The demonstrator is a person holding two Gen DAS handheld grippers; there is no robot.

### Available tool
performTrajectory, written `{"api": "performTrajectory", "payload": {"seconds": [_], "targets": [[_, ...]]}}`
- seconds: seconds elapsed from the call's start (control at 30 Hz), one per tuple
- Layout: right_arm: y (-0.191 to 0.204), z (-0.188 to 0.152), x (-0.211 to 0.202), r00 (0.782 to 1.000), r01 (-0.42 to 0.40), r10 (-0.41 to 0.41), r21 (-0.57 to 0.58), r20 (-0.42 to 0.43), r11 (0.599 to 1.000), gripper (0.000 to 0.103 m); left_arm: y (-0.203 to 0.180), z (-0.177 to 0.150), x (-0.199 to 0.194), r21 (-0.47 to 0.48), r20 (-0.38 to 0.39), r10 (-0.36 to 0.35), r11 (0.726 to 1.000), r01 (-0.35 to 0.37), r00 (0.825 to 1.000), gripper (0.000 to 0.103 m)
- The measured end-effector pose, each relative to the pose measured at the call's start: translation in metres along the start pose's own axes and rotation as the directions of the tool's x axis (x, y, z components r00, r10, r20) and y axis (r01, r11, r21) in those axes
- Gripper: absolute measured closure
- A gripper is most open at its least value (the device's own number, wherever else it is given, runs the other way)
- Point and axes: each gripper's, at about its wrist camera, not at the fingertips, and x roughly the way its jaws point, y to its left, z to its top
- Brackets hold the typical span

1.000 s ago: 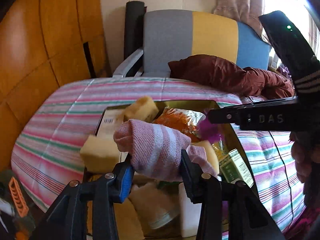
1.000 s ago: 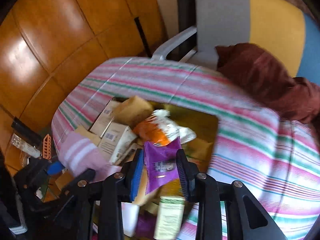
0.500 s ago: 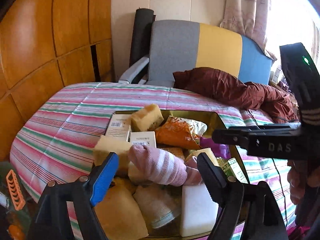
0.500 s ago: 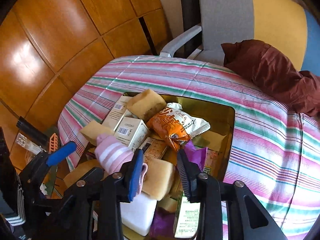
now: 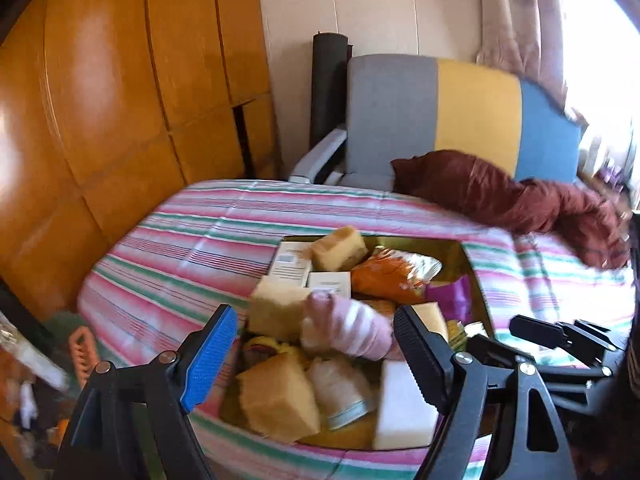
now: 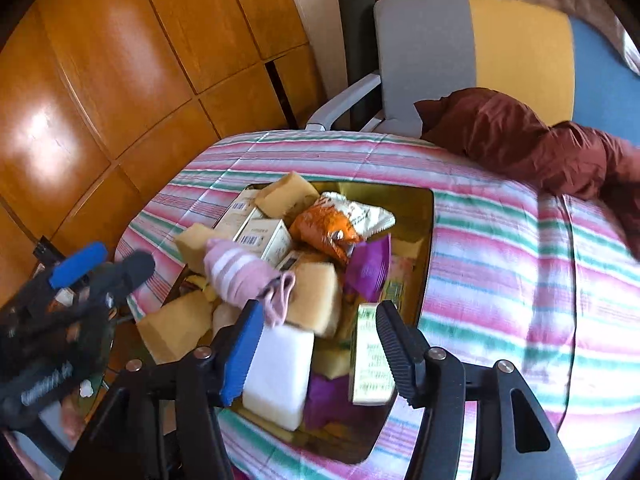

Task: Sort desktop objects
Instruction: 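Withdraw both open tools from the tray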

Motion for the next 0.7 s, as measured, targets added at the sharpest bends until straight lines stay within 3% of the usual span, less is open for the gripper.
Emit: {"api": "performTrajectory", "payload": {"seconds": [0.17,0.37,0.43,0.5,0.7], "targets": [[0.002,-0.017,-0.002,1.0,-0.007,0.007,0.0,-0.005,1.0,0.043,0.0,-0.006,-0.013,-0.018,0.029,-0.018,1.0,0.019,0.999,0.021],[0.005,-0.025,-0.003,1.0,0.001,-0.001,-0.009,0.0,1.0,0.04,0.0,-0.012,-0.012,-0.048,0.001,-0.074,0.996,0.074,0.997,0.023],[0.007,-0.027,-0.004,1.0,0.009,-0.009,-0.018,0.004,1.0,0.039,0.0,-0.015,-0.011,-0.049,-0.001,-0.099,0.994,0.098,0.995,0.026],[0.008,-0.027,-0.005,1.0,0.016,-0.016,-0.024,0.009,1.0,0.039,-0.002,-0.018,-0.013,-0.031,0.029,-0.078,0.996,0.079,0.997,0.032],[0.009,-0.026,-0.013,0.998,0.051,-0.05,-0.035,0.044,0.998,0.039,0.0,-0.022,-0.006,-0.051,-0.004,-0.104,0.993,0.104,0.995,0.034]]}}
